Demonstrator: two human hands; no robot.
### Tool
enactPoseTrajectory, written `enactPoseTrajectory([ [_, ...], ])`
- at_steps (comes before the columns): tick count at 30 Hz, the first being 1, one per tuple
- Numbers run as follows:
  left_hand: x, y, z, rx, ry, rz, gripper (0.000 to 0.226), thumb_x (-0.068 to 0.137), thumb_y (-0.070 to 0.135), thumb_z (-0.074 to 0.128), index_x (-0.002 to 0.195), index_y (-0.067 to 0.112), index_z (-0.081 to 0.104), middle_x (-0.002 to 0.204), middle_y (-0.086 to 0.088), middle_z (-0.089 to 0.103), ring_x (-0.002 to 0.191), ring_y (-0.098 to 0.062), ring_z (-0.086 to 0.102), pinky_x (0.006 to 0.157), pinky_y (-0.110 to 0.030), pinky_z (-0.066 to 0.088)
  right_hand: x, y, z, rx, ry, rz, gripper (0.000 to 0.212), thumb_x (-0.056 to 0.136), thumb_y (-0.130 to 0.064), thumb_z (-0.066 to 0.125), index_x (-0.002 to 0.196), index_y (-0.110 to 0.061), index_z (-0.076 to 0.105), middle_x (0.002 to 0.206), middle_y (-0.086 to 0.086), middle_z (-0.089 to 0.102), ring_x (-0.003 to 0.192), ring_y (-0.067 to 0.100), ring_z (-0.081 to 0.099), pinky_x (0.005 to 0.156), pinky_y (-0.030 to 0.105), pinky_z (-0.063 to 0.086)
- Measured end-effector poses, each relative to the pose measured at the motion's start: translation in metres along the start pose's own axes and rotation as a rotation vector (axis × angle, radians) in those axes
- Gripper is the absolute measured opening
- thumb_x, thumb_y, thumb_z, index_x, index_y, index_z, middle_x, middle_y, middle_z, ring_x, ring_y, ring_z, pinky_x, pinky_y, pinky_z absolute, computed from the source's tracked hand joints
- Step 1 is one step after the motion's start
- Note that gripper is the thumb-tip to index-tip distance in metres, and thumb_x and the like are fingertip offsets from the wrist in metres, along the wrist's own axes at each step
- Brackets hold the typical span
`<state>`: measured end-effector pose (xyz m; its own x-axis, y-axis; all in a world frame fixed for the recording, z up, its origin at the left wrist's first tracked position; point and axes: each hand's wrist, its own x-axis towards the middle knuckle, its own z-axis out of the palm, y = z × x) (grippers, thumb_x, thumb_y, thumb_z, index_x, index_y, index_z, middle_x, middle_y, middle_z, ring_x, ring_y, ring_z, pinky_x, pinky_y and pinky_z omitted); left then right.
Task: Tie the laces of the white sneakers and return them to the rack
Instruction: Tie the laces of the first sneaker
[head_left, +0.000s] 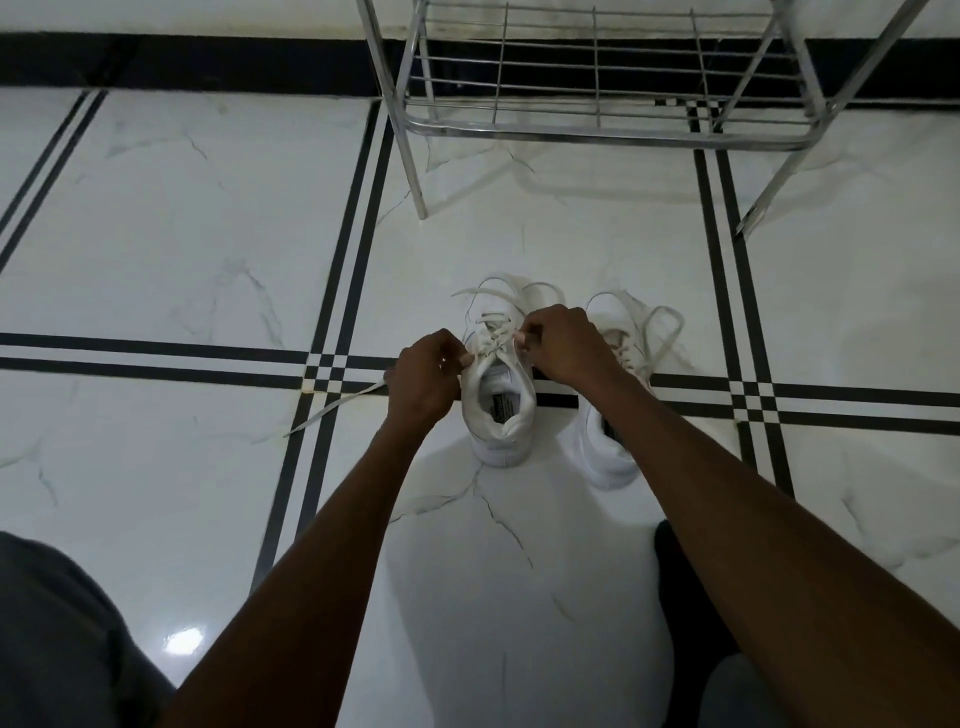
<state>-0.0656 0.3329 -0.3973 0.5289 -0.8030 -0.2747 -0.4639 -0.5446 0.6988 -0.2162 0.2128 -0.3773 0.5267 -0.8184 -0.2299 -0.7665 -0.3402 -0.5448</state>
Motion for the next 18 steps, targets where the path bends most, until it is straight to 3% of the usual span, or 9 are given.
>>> enactPoseTrajectory([
  [3, -0.005, 0.006, 0.003, 0.309, 0.064, 0.039, 0.028, 0.084, 0.0, 0.063, 0.093, 0.025, 0.056, 0.096, 0.006, 0.073, 0.105, -0.026, 0.065, 0.111, -0.057, 0.035, -0.004, 0.01, 0.006, -0.062, -0.016, 0.022, 0.017, 0.09, -0.014, 0.066, 0.091, -0.002, 0.078, 0.092, 0.018, 0.076, 0.088, 0.031, 0.072, 0.07, 0.031, 0.053],
  [6, -0.008, 0.002, 0.0, 0.53, 0.158, 0.1, 0.024, 0.085, 0.002, 0.064, 0.1, 0.02, 0.059, 0.1, 0.001, 0.069, 0.115, -0.03, 0.056, 0.117, -0.058, 0.024, -0.007, 0.019, 0.009, -0.153, -0.012, 0.013, 0.014, 0.087, -0.005, 0.064, 0.093, 0.001, 0.075, 0.099, 0.019, 0.073, 0.098, 0.034, 0.069, 0.07, 0.026, 0.039],
  [11, -0.01, -0.008, 0.0, 0.569, 0.187, 0.135, 0.021, 0.084, 0.002, 0.064, 0.095, 0.02, 0.061, 0.096, 0.002, 0.071, 0.108, -0.031, 0.058, 0.112, -0.056, 0.028, -0.008, 0.015, 0.011, -0.24, -0.009, -0.022, 0.013, 0.089, -0.001, 0.057, 0.09, 0.004, 0.07, 0.106, 0.022, 0.067, 0.105, 0.037, 0.063, 0.081, 0.037, 0.048],
  [14, -0.01, -0.004, -0.003, 0.494, 0.156, 0.11, 0.024, 0.087, -0.001, 0.059, 0.097, 0.02, 0.062, 0.091, 0.001, 0.07, 0.103, -0.031, 0.061, 0.11, -0.056, 0.032, -0.004, 0.011, 0.011, -0.217, -0.015, -0.007, 0.014, 0.091, -0.003, 0.057, 0.093, 0.003, 0.07, 0.106, 0.022, 0.069, 0.105, 0.035, 0.065, 0.085, 0.037, 0.048],
  [18, -0.005, 0.001, -0.006, 0.362, 0.044, 0.128, 0.037, 0.092, 0.006, 0.064, 0.124, 0.025, 0.064, 0.112, -0.002, 0.072, 0.113, -0.031, 0.062, 0.104, -0.058, 0.044, -0.005, 0.012, 0.001, -0.078, -0.076, -0.111, 0.025, 0.09, -0.005, 0.062, 0.113, -0.004, 0.071, 0.11, 0.018, 0.07, 0.101, 0.032, 0.067, 0.085, 0.035, 0.051],
])
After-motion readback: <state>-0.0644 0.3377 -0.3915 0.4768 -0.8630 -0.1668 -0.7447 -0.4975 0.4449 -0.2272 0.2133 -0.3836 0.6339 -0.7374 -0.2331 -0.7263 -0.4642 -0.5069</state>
